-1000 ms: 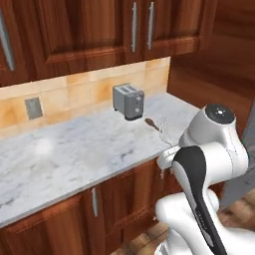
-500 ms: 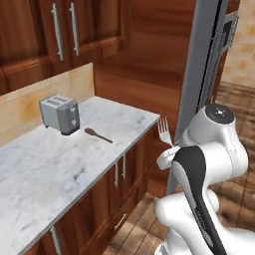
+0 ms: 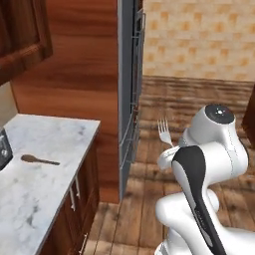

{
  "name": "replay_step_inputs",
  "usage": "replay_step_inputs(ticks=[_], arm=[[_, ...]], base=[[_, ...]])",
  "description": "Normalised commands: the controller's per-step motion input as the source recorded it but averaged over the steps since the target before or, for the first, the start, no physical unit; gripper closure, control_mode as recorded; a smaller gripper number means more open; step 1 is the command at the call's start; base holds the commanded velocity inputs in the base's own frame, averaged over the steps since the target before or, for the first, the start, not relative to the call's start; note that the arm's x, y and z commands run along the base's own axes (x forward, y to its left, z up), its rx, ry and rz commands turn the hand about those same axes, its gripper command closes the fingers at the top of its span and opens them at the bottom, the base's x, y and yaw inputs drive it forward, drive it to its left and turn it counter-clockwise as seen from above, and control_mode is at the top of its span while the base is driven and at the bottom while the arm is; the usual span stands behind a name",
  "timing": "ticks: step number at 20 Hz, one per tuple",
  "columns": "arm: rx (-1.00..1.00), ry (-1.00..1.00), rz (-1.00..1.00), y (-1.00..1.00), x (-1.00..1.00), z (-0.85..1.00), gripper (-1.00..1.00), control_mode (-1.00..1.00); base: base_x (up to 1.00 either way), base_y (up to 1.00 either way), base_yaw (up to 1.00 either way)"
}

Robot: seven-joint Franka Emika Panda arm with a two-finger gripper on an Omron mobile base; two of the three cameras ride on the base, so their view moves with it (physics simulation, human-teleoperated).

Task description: Take the fork and place it on the left side of the plate. Then take the spoon and place it on the right side of the plate. Make sure they're directly next to the plate.

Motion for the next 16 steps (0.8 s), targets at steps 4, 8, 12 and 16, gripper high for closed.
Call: replay_step_inputs(ticks=[4,8,12,16], arm=[[0.00,0.00,0.00,0.00,0.00,0.00,1.00,1.00],[0.00,0.00,0.00,0.00,0.00,0.00,1.00,1.00],[0.00,0.00,0.00,0.00,0.00,0.00,1.00,1.00],[0.00,0.00,0.00,0.00,0.00,0.00,1.00,1.00]], base=[[-0.01,-0.27,-0.63],[0.14,-0.42,-0.52],[0.62,-0.23,-0.46],[0.82,0.03,-0.44]])
